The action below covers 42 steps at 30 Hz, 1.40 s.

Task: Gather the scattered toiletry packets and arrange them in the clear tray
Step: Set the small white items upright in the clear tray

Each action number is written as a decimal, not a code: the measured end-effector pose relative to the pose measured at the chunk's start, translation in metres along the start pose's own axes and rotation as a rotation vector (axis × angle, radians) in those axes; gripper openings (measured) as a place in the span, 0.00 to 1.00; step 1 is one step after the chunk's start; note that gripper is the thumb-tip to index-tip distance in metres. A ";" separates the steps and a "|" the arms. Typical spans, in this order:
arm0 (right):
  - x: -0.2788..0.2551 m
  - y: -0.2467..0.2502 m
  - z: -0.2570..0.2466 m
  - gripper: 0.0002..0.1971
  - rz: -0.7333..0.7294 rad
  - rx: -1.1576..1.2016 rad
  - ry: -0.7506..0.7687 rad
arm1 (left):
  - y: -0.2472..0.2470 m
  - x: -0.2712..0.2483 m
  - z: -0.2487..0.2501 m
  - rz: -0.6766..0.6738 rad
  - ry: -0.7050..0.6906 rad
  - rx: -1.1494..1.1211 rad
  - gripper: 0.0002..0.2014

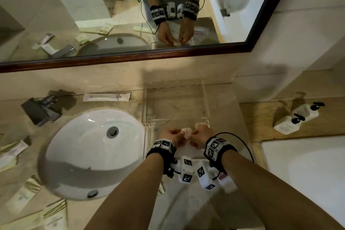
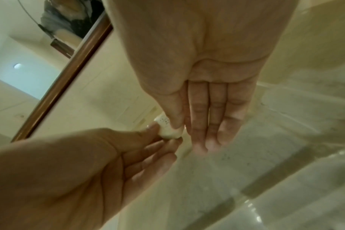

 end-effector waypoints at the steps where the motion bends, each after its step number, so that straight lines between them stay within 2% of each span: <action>1: 0.002 0.000 -0.002 0.16 -0.004 -0.014 0.008 | -0.001 0.003 0.002 0.007 -0.006 0.018 0.15; 7: 0.010 -0.001 -0.006 0.11 -0.027 -0.053 0.030 | -0.004 0.020 0.007 0.016 -0.044 0.178 0.13; 11: 0.012 0.006 -0.005 0.16 0.022 -0.106 0.000 | -0.004 0.024 0.005 0.042 -0.034 0.168 0.17; 15: 0.021 0.002 -0.002 0.16 -0.009 -0.071 -0.057 | -0.007 0.037 0.007 0.071 -0.039 0.205 0.17; 22: 0.019 0.012 0.004 0.20 0.041 -0.062 -0.125 | -0.006 0.045 0.001 0.124 -0.018 0.207 0.14; 25: 0.019 0.010 0.004 0.17 0.037 -0.053 -0.128 | -0.005 0.051 -0.004 0.147 -0.009 0.203 0.19; 28: 0.015 0.010 0.001 0.15 -0.020 -0.034 -0.091 | -0.009 0.065 -0.013 0.109 0.001 0.217 0.23; 32: 0.003 0.022 0.006 0.15 -0.033 0.025 -0.073 | -0.010 0.029 0.012 0.095 -0.032 0.277 0.21; 34: -0.004 0.030 0.014 0.11 -0.033 0.151 -0.099 | -0.010 0.015 0.018 0.093 -0.055 0.298 0.19; 37: -0.021 0.045 0.032 0.05 -0.019 0.282 -0.150 | -0.016 -0.010 0.016 0.078 -0.067 0.286 0.16; 42: -0.044 0.057 0.078 0.07 0.028 0.364 -0.216 | -0.035 -0.048 0.003 0.048 -0.073 0.206 0.08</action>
Point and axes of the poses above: each hand's wrist, its own x-axis towards the middle knuckle, its own y-axis out of the back of the hand, z = x × y, the point moved 10 cm from there along x, towards the middle knuckle, and after that the axes turned 5 degrees about z, right-handed, at the moved point
